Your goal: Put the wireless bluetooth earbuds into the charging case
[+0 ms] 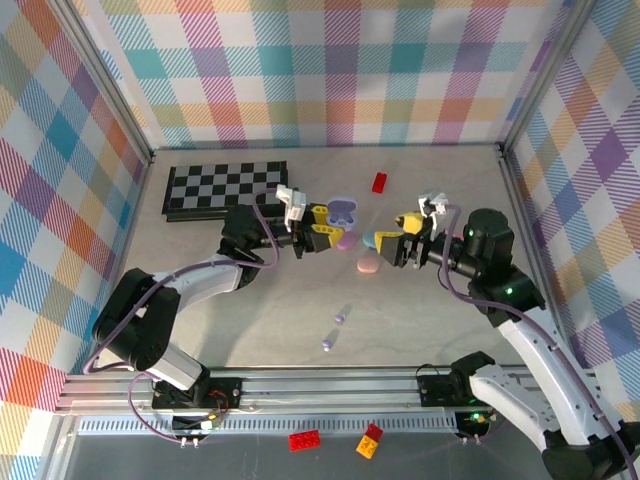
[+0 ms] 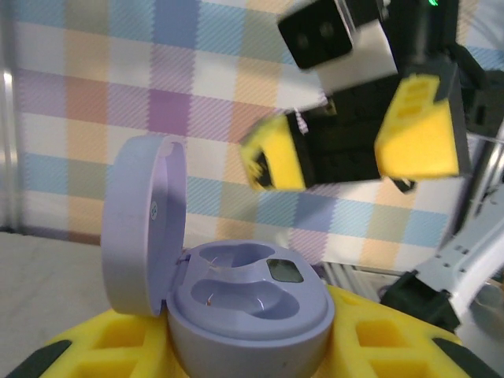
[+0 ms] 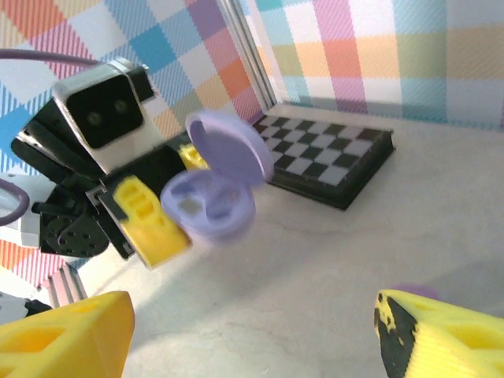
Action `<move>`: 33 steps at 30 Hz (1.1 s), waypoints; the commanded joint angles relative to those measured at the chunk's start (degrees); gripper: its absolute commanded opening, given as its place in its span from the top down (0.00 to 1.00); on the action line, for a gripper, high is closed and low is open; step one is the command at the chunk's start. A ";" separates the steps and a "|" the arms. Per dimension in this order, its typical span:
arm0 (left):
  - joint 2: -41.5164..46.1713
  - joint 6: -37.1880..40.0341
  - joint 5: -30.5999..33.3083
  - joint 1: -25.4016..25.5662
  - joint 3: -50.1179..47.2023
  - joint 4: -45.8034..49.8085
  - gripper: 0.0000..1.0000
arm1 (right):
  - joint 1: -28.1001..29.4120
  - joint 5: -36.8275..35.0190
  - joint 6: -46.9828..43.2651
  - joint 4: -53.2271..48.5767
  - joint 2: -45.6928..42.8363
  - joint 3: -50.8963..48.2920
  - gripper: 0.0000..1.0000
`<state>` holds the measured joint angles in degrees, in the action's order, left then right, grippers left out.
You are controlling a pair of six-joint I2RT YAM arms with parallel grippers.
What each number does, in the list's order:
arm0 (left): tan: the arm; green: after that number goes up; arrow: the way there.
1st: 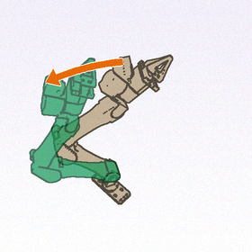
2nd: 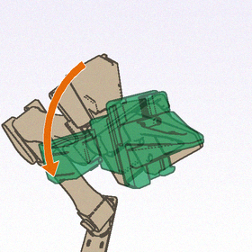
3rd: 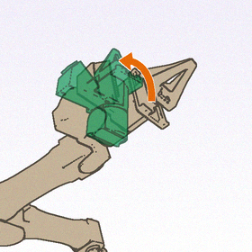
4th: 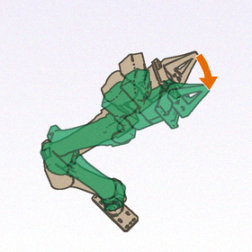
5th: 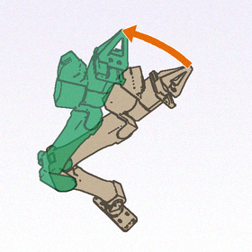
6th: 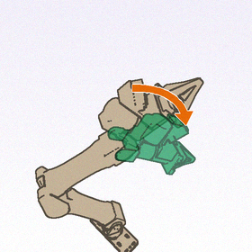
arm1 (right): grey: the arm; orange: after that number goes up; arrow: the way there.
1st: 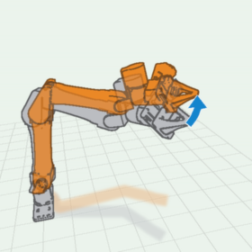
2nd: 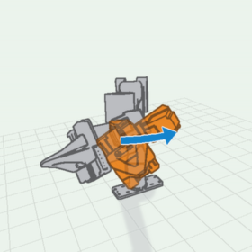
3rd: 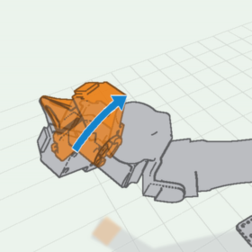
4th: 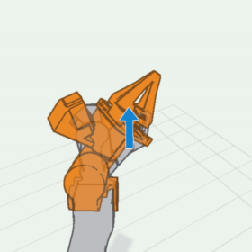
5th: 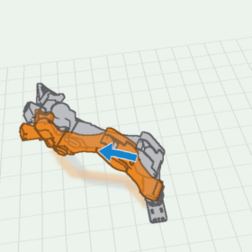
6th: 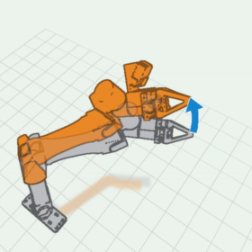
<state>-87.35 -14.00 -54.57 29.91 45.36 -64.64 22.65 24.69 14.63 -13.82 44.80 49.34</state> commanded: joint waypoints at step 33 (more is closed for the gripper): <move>9.25 2.22 7.83 -20.55 -4.14 1.45 0.75 | 47.10 -56.08 -2.54 -33.07 58.67 19.90 0.56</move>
<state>-79.53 -12.36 -46.39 9.96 41.45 -62.41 68.38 -26.37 13.37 -40.40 100.25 66.94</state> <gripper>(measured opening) 0.355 0.450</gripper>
